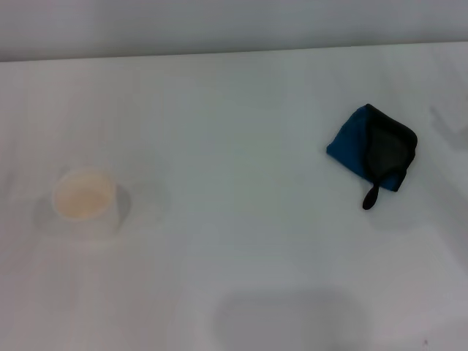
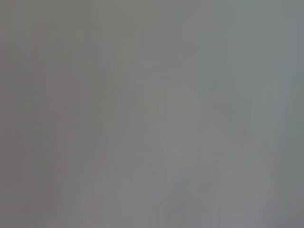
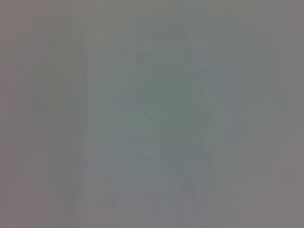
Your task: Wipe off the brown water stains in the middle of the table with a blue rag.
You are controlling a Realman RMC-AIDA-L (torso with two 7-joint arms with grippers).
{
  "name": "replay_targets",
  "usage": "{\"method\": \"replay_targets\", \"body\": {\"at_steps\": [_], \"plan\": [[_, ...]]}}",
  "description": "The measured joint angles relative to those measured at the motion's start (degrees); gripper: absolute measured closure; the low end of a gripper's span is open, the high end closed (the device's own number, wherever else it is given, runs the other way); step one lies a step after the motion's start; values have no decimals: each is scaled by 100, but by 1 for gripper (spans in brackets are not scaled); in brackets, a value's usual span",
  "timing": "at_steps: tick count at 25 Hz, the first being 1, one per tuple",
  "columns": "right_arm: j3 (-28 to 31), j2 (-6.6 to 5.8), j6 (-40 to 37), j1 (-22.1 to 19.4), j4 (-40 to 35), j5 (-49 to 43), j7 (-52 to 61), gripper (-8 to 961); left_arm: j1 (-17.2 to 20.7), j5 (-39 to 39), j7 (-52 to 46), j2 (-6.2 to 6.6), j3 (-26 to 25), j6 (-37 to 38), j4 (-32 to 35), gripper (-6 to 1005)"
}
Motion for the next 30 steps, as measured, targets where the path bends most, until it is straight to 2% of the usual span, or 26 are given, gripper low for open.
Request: {"method": "replay_targets", "body": {"at_steps": [9, 25, 30], "plan": [[230, 14, -659, 32, 663, 186, -1133, 108, 30, 0, 21, 0, -22, 126, 13, 152], [253, 32, -966, 83, 854, 439, -1525, 109, -27, -345, 222, -59, -42, 353, -23, 152], [434, 33, -1004, 63, 971, 588, -1528, 109, -36, -353, 223, -62, -42, 349, -51, 152]]}}
